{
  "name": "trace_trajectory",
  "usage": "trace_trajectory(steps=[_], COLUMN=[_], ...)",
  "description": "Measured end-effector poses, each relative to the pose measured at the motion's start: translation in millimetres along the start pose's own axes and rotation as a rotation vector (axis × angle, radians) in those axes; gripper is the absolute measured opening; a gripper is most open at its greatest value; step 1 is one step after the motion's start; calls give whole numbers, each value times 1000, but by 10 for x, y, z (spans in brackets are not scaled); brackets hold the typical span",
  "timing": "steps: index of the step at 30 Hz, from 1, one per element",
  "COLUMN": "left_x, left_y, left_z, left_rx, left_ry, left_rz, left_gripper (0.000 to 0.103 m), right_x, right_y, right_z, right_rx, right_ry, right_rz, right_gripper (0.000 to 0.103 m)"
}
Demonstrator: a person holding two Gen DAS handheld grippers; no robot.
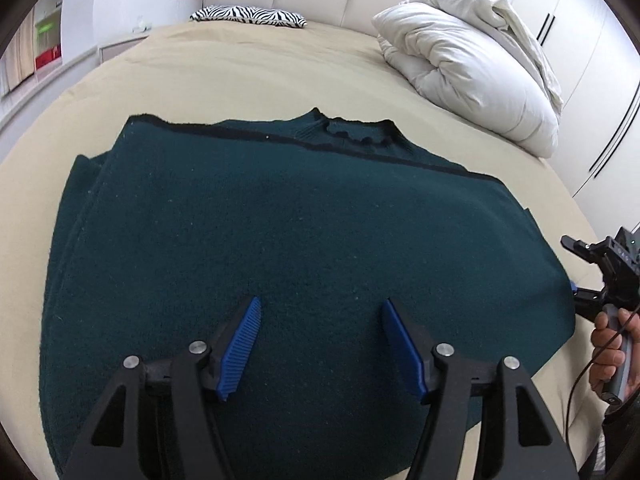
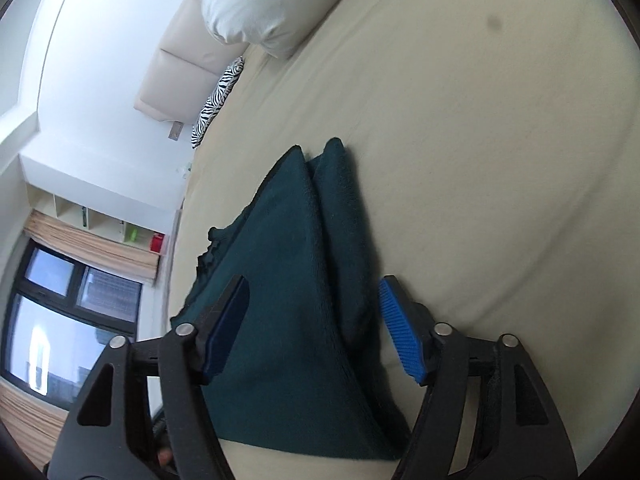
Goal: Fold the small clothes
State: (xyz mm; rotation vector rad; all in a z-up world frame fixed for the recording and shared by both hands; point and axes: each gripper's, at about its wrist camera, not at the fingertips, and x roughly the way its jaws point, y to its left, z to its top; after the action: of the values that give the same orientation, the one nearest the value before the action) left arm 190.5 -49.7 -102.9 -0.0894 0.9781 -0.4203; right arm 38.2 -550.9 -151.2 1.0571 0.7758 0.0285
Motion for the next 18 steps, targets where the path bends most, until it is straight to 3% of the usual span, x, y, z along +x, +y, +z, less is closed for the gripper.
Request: trace_trajectory(steps=[6, 10, 18], left_x=[57, 59, 88], left_y=[-41, -12, 8], left_z=[-22, -30, -27], left_rx=[39, 36, 27], left_ry=[19, 24, 35], left_rz=[13, 3, -13], left_gripper=[67, 68, 68], right_x=[187, 255, 477], right_y=[32, 78, 205], right_z=[53, 34, -11], right_rx=[38, 53, -8], right_ry=[36, 52, 109], right_rz=[46, 92, -11], right_gripper=[57, 46, 39])
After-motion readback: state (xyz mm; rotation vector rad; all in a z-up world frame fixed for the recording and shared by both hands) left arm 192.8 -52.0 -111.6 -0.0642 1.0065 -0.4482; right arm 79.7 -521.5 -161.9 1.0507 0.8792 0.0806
